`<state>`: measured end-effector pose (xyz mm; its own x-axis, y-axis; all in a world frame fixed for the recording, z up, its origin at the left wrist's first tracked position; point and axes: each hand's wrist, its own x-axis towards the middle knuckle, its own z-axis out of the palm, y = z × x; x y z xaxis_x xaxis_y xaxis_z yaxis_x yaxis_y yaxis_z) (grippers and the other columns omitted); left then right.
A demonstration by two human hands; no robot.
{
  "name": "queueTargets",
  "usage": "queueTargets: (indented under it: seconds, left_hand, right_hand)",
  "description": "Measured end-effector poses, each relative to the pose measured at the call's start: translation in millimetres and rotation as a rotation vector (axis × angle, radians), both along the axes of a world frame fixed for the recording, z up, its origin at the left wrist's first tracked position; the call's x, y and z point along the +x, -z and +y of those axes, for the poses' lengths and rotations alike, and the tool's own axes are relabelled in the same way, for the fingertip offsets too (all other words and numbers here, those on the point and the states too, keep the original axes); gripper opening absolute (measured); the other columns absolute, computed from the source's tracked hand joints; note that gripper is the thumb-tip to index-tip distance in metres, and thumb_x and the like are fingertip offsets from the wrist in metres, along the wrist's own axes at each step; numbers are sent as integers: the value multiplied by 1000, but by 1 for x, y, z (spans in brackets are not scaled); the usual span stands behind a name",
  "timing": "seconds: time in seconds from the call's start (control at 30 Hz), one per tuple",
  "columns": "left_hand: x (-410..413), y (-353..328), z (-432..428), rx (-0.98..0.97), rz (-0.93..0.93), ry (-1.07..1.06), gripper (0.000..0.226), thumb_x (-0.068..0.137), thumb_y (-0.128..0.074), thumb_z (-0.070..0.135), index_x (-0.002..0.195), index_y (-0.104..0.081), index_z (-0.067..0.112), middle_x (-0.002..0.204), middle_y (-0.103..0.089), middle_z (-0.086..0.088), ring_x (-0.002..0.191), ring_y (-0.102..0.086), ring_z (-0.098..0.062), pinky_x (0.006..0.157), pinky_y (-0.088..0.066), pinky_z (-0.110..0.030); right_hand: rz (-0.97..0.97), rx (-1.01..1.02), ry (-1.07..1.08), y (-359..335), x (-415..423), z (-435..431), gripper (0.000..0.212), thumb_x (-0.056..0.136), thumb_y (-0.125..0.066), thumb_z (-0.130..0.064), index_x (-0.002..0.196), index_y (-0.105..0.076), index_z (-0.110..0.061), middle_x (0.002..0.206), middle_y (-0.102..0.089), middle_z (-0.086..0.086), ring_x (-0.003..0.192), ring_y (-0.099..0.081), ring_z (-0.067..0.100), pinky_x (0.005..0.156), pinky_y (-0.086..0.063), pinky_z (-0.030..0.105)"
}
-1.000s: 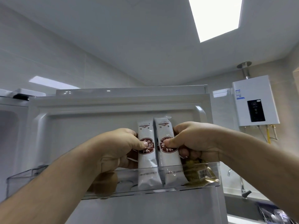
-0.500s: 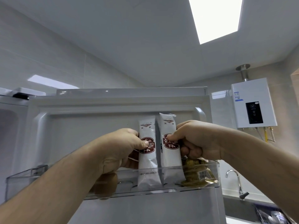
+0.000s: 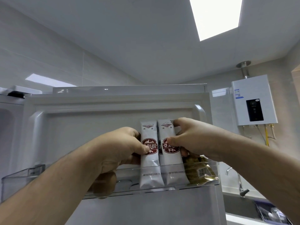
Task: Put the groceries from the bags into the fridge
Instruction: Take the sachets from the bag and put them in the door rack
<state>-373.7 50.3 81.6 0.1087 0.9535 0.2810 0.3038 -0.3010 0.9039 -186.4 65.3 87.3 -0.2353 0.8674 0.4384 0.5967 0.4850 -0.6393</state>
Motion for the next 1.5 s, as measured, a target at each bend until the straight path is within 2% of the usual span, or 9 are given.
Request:
queueTargets:
  seconds: [0.33,0.47,0.57,0.7,0.8,0.93,1.07,1.23,1.5]
  left_hand:
    - [3,2,0,22,60,-4,14,86,-61,-9,96,-65,-1,82,-74,-13,79,-72,-25,73,-61,-36]
    - [3,1,-6,173,221,-157,63,56,-75,25,115,-60,7,98,-73,-13,91,-71,-27,87,-57,-46]
    - [2,1,-8,243,267,-194,87,49,-78,45,126,-55,11,106,-71,-6,96,-69,-24,91,-54,-46]
    - [2,11,-14,636,417,-473,66,81,-63,48,139,-41,25,128,-52,6,109,-53,-12,95,-46,-32]
    - [7,25,-37,1008,571,-561,48,83,-48,53,125,-50,29,118,-52,14,106,-50,-9,85,-41,-25]
    - [25,52,-58,1155,670,-419,42,79,-48,49,113,-59,26,112,-59,14,100,-50,-8,85,-39,-21]
    - [45,68,-59,1117,666,-327,46,75,-49,49,111,-66,25,115,-66,10,106,-52,-7,92,-39,-17]
    - [72,81,-50,1072,710,-227,48,76,-49,47,113,-67,21,119,-67,2,107,-65,-20,94,-43,-38]
    - [167,123,-50,1000,514,60,41,79,-51,43,108,-70,21,113,-69,6,103,-60,-8,93,-43,-25]
  right_hand:
    - [-38,14,-9,1,4,9,30,87,-72,-25,109,-53,-21,91,-75,12,67,-62,20,56,-46,32]
    - [85,74,14,1,5,1,76,83,-77,-22,143,-33,-31,102,-69,10,69,-69,20,56,-56,30]
    - [31,185,55,2,9,-5,75,84,-74,-35,146,-33,-28,121,-60,0,84,-69,15,63,-57,27]
    - [-209,498,164,9,17,-12,55,89,-59,-49,139,-43,-34,132,-53,-13,107,-55,4,87,-48,23]
    - [-295,670,175,22,26,-20,48,90,-54,-47,135,-50,-33,129,-57,-16,106,-54,2,84,-41,13]
    - [-328,715,196,45,41,-27,40,91,-58,-41,129,-58,-31,126,-61,-17,110,-55,0,82,-31,1]
    - [-350,691,277,69,59,-35,39,87,-59,-41,124,-61,-27,119,-66,-14,85,-48,-13,79,-29,0]
    - [-319,642,414,94,92,-59,43,87,-55,-41,127,-60,-26,122,-66,-11,106,-60,4,88,-41,14]
    - [-268,513,583,149,192,-126,48,86,-48,-45,129,-58,-25,124,-65,-10,114,-60,7,96,-50,28]
